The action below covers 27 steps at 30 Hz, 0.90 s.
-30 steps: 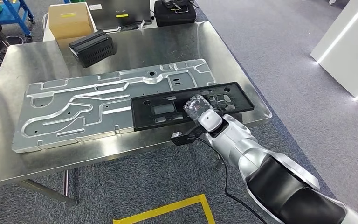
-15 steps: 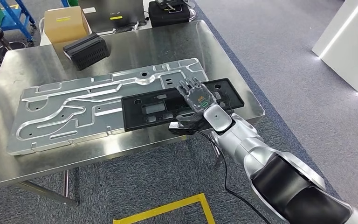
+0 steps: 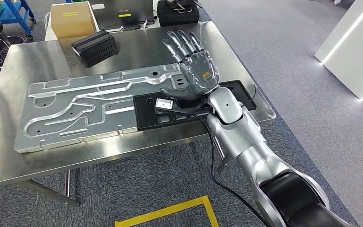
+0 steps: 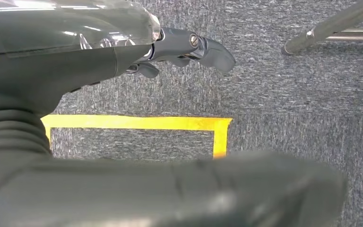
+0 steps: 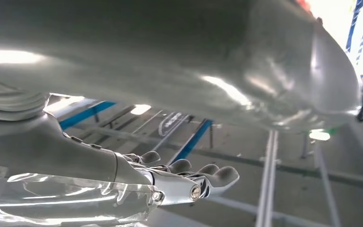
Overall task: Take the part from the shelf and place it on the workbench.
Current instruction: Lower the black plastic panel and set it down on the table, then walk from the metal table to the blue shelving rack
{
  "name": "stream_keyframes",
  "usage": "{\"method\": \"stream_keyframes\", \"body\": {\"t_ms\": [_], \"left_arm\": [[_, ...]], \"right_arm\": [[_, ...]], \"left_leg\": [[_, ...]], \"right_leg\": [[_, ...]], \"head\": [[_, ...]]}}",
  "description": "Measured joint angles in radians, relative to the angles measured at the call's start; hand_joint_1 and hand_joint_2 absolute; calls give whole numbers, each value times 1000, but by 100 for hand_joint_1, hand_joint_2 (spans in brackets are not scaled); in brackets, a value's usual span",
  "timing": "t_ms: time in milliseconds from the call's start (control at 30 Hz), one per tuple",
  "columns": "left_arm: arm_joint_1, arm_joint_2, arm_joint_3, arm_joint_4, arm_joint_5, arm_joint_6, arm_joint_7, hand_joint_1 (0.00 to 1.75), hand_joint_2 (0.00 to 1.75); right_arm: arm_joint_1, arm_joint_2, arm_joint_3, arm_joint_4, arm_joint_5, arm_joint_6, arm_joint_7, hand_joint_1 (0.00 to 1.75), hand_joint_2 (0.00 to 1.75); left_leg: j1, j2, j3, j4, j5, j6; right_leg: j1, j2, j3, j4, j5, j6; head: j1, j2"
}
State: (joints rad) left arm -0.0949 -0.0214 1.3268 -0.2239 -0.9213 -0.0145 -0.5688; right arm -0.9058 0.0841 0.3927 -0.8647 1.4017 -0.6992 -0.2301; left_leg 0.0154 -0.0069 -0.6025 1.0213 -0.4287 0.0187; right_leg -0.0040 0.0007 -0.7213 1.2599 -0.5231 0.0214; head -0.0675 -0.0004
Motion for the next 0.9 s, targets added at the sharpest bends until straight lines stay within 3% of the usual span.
{"method": "stream_keyframes", "body": {"t_ms": [33,100,167,267,333,400,433,467,500,600,667,800,867,900], "left_arm": [[-1,0,0,0,0,0,0,0,0],[-3,-3,0,0,1,1,0,0,0],[-4,-6,0,0,5,3,1,0,0],[-2,-7,1,0,14,2,1,0,0],[3,-9,4,0,24,-6,-2,0,0],[12,-9,12,0,37,-14,-9,0,0],[18,-9,17,0,44,-18,-14,0,0],[24,-10,22,0,51,-21,-18,0,0],[28,-10,28,0,57,-24,-22,0,0],[35,-11,39,0,68,-28,-30,0,0],[36,-12,45,0,76,-30,-34,0,0],[38,-14,50,0,84,-33,-34,0,0],[36,-14,50,0,85,-37,-35,0,0],[36,-15,50,0,85,-39,-35,0,0]], "right_arm": [[2,-1,-9,-14,0,0,-1,0,0],[7,-1,-27,-47,-14,0,-28,0,0],[33,3,-64,-108,-80,0,-131,0,0],[130,21,-181,-293,-370,-1,-341,0,0],[220,14,-251,-448,-585,-2,-386,0,0],[328,-14,-320,-587,-738,-2,-408,0,0],[386,-32,-365,-650,-806,-2,-424,0,0],[446,-49,-414,-708,-871,-2,-438,0,0],[506,-70,-469,-766,-936,1,-450,0,0],[664,-113,-604,-884,-1052,14,-462,0,0],[748,-132,-675,-928,-1104,16,-465,0,0],[906,-149,-774,-963,-1172,19,-468,0,0],[969,-150,-816,-967,-1192,28,-468,0,0],[1002,-148,-836,-966,-1204,35,-468,0,0]], "left_leg": [[-2,0,0,0,0,0],[-6,1,0,1,0,-4],[-6,2,-2,0,1,-13],[-5,1,-4,8,-11,-27],[-4,2,-33,83,-62,-33],[-3,3,-91,221,-132,-38],[-2,3,-115,278,-153,-40],[1,3,-124,302,-156,-43],[3,3,-114,287,-139,-45],[9,1,-8,89,-54,-49],[8,-2,30,17,-43,-39],[-1,-2,31,16,-42,-7],[0,-1,26,12,-33,8],[-1,0,22,11,-29,14]], "right_leg": [[3,0,35,-72,37,-8],[10,-2,97,-198,82,-22],[17,-4,115,-239,88,-29],[12,-10,125,-260,96,-37],[7,-18,137,-274,100,-43],[7,-25,141,-276,97,-46],[6,-28,142,-275,95,-46],[5,-28,143,-274,92,-43],[3,-28,145,-272,90,-39],[-6,-22,145,-254,77,-22],[-7,-15,141,-240,70,-9],[-11,-10,141,-239,72,12],[-13,-8,130,-207,38,20],[-14,-7,113,-161,0,22]], "head": [[0,0],[0,0],[0,0],[0,0],[0,0],[0,0],[0,0],[0,0],[0,0],[0,0],[0,0],[0,0],[0,0],[0,0]]}}
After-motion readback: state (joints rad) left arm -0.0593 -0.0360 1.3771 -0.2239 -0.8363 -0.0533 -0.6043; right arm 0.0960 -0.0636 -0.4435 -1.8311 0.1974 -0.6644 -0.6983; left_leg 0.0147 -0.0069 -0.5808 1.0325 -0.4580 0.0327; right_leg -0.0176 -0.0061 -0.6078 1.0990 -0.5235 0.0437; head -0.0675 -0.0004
